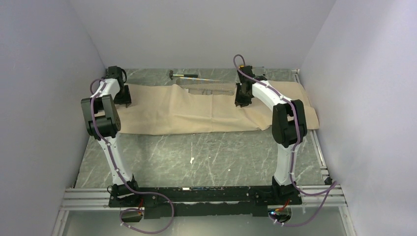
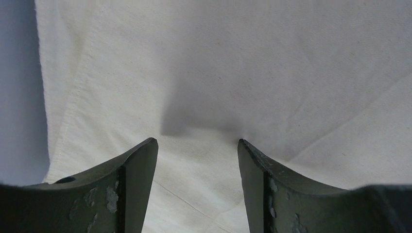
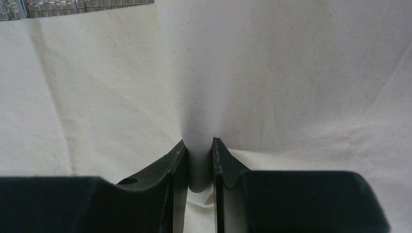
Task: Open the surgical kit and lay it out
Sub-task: Open the surgical kit at the center of the board.
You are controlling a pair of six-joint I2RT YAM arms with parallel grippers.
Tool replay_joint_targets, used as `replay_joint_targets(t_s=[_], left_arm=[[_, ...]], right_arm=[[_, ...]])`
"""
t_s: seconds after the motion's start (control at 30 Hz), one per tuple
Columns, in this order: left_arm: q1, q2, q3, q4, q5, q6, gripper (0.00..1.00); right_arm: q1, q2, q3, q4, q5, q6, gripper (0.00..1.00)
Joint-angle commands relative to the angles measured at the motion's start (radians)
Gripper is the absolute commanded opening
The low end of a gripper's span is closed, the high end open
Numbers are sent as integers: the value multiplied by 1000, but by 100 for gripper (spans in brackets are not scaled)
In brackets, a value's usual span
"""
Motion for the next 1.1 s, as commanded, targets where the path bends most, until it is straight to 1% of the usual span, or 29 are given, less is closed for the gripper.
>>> replay_joint_targets(t_s=[0.0,0.13,0.37,0.47,0.6,0.67,0.73,0.77,0.83,0.9,0.97,1.07], left_arm=[[72,114,-8,-42,-91,57,66],[115,149,35,-68,-100,63,66],[148,198,102,-84,-127,72,66],[158,200,117,-89,-105,72,66],[153,178,143,-91,-37,68,66],[145,161,167,-105,-7,62,68],[130,134,185,-107,34,56,70],[121,117,195,-106,50,52,71],[98,87,229,-120,76,47,75],[75,61,258,-131,102,35,78],[62,45,286,-142,125,21,82],[53,43,310,-170,154,-12,82]], right_arm=[[34,-17,5,74,-62,80,25],[45,-9,4,81,-96,97,25],[73,14,31,90,-129,124,25],[76,16,45,77,-115,133,25],[75,6,79,41,-59,114,25],[74,3,119,1,-18,97,31],[73,-3,156,-26,10,73,42],[73,-8,176,-43,25,59,50],[73,-21,212,-73,55,31,59],[62,-46,231,-88,84,11,63],[37,-81,221,-82,92,-2,65],[-20,-135,175,-60,94,-11,66]])
